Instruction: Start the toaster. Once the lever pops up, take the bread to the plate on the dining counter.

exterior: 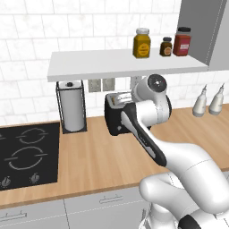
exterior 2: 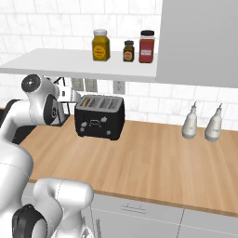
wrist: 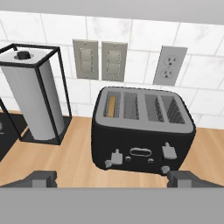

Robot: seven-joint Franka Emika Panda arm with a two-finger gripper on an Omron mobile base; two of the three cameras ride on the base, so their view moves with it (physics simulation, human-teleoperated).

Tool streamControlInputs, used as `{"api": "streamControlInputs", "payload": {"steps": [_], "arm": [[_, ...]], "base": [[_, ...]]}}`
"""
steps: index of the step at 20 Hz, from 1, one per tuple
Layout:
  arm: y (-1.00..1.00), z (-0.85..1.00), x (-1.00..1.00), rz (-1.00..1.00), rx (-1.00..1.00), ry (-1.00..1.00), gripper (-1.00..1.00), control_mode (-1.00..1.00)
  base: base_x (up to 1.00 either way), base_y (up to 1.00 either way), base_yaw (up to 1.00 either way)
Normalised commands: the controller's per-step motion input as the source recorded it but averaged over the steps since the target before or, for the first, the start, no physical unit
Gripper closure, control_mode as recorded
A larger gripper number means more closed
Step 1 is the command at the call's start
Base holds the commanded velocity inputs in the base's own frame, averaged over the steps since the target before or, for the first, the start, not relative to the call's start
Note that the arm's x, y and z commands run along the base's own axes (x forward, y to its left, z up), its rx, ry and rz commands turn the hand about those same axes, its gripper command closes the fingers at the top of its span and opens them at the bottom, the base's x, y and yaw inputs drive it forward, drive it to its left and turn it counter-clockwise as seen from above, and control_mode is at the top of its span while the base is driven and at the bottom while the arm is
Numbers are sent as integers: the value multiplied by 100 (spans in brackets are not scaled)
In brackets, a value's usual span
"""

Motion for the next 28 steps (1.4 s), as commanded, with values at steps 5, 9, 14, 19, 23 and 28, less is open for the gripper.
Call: {"api": "streamControlInputs", "payload": {"steps": [5, 9, 14, 19, 23, 28], "arm": [[0, 0, 0, 0, 0, 0, -100, -100], [0, 0, 0, 0, 0, 0, -100, -100], [0, 0, 0, 0, 0, 0, -100, -100], [0, 0, 0, 0, 0, 0, -100, -100], [0, 0, 0, 0, 0, 0, -100, -100], [0, 0, 0, 0, 0, 0, -100, -100]], "base": [[0, 0, 0], [0, 0, 0], [0, 0, 0], [0, 0, 0], [0, 0, 0], [0, 0, 0]]}}
